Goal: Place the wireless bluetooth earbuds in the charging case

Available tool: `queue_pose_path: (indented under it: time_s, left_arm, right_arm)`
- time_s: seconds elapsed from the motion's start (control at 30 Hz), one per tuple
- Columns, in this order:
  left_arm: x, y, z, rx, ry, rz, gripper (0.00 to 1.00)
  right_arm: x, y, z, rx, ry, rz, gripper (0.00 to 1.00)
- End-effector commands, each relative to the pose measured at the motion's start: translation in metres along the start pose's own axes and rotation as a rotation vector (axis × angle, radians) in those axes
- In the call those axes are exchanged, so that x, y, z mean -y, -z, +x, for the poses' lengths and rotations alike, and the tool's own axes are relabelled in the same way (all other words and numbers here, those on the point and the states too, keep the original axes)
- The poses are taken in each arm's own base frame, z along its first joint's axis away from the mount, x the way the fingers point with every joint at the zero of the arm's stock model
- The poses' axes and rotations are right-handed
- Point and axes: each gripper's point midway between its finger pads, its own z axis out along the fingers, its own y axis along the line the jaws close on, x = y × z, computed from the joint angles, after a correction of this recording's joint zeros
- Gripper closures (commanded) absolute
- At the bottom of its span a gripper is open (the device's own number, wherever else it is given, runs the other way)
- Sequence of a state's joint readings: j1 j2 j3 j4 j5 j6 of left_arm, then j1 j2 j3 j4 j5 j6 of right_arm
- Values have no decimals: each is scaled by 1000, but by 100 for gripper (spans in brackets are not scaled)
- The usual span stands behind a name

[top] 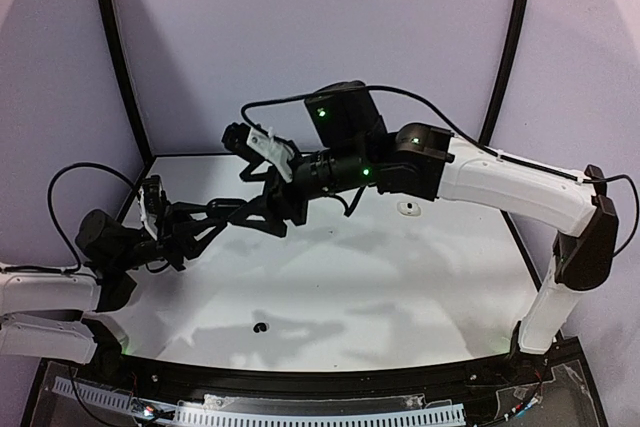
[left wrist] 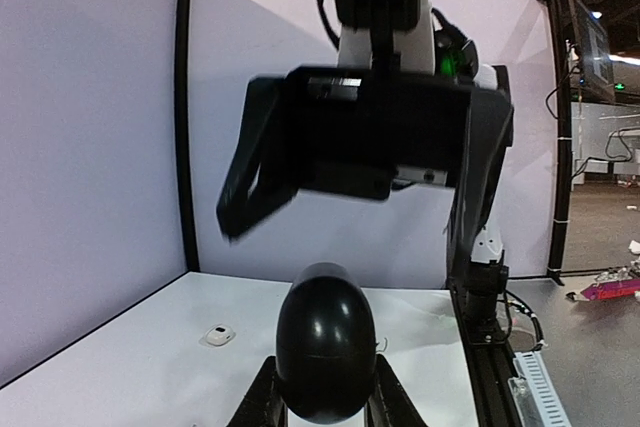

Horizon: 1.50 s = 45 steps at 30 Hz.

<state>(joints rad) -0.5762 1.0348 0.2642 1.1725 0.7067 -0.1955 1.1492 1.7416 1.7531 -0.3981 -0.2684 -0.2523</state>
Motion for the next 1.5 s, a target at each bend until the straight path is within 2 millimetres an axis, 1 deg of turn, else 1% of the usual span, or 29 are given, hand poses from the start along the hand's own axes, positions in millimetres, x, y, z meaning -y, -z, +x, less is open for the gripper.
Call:
queue_pose_path:
  time_s: [0.0,0.07,0.13,0.17,0.2,0.3,0.4,0.43,0.47,0.5,0.6,0.67,0.7,0.73,0.77,0.8,0.83,0.87,0.93,1.03,1.1,1.27,1.37,1.47]
  left_arm:
    - [11,-5,-15,19,40,82,99]
    - [12,-6,-17,25,47,92,99]
    - [15,-6,-18,28,54,109,99]
    - [16,-6,-19,29,55,112,99]
    - [17,-6,-19,29,59,120,99]
    - [20,-6,-21,34,61,144,99]
    - [22,-6,-23,37,64,154,99]
    - [23,-6,-22,34,69,162,99]
    - [23,-6,-22,32,70,164,99]
    - [23,-6,-22,30,73,167,99]
    - [23,-7,-21,29,74,167,99]
    - [23,-8,-21,23,76,173,99]
    - [23,-9,-19,11,84,177,97]
    - [24,-9,-17,-3,88,187,83]
    - [23,-11,-14,-23,102,189,74]
    - [24,-12,-11,-43,102,198,63]
    - [26,-11,-11,-43,83,211,60]
    - [27,-12,-6,-76,81,227,57]
    - [30,-13,-4,-94,51,252,58]
    - [31,-15,0,-121,43,276,63]
    - [30,-17,0,-122,43,278,63]
    - [23,-23,-7,-108,30,262,62]
    - [24,-24,-7,-117,29,272,63]
    - [24,-24,-6,-121,35,277,67]
  right_arm:
    - [-15,-3,-3,35,-13,-91,20]
    - [-17,-2,-4,48,-12,-103,25]
    - [-18,-2,0,50,-18,-103,32]
    - [-17,-2,2,49,-22,-100,33]
    - [-15,-3,6,43,-27,-96,38]
    - [-12,-3,8,42,-35,-93,53]
    - [-10,-1,8,47,-36,-93,62]
    - [-11,1,6,57,-35,-95,70]
    - [-10,3,5,62,-34,-96,74]
    - [-11,4,4,67,-32,-102,81]
    - [-13,5,8,54,-33,-115,92]
    - [-13,6,9,37,-31,-116,96]
    - [-12,6,10,27,-28,-115,98]
    - [-12,7,9,20,-22,-113,99]
    - [-11,9,11,5,-17,-111,100]
    - [-11,10,13,-17,-8,-106,100]
    - [-10,11,13,-23,-6,-104,100]
    - [-9,12,16,-54,0,-98,100]
    - [-8,14,17,-77,5,-93,100]
    - [-6,16,13,-75,12,-88,100]
    - [-7,17,12,-71,14,-88,100]
    - [-10,14,15,-86,15,-93,100]
    - [-12,14,13,-84,20,-92,100]
    - [-10,14,12,-80,26,-89,100]
